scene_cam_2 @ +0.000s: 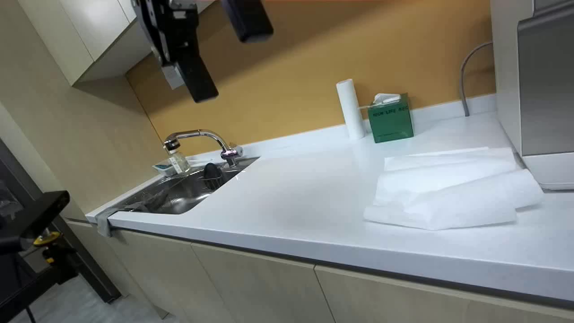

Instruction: Use the white napkin to wipe the counter.

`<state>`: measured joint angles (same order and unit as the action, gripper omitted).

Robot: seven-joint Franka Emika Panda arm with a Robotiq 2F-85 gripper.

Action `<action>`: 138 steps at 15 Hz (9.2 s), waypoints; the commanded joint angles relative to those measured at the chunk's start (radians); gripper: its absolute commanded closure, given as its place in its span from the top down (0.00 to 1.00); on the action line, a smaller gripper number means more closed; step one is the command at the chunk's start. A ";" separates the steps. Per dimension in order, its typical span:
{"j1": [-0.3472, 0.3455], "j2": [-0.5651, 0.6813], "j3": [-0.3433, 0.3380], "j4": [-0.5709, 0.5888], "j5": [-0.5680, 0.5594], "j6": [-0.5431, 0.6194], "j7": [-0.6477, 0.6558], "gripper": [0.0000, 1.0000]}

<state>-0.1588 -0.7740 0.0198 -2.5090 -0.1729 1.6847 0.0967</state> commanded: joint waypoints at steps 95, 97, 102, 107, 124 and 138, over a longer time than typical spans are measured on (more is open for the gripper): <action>0.074 1.044 -0.033 0.238 0.171 0.704 -0.265 0.00; 0.067 1.051 -0.072 0.237 0.154 0.721 -0.228 0.00; 0.043 1.091 -0.163 0.270 0.116 0.745 -0.107 0.00; 0.026 1.142 -0.197 0.347 0.128 0.754 -0.036 0.00; 0.137 1.244 -0.089 0.495 0.163 0.713 0.018 0.00; 0.341 1.473 -0.164 0.757 0.098 0.952 0.365 0.00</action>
<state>0.1222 0.5626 -0.0963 -1.8540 -0.0349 2.5930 0.3453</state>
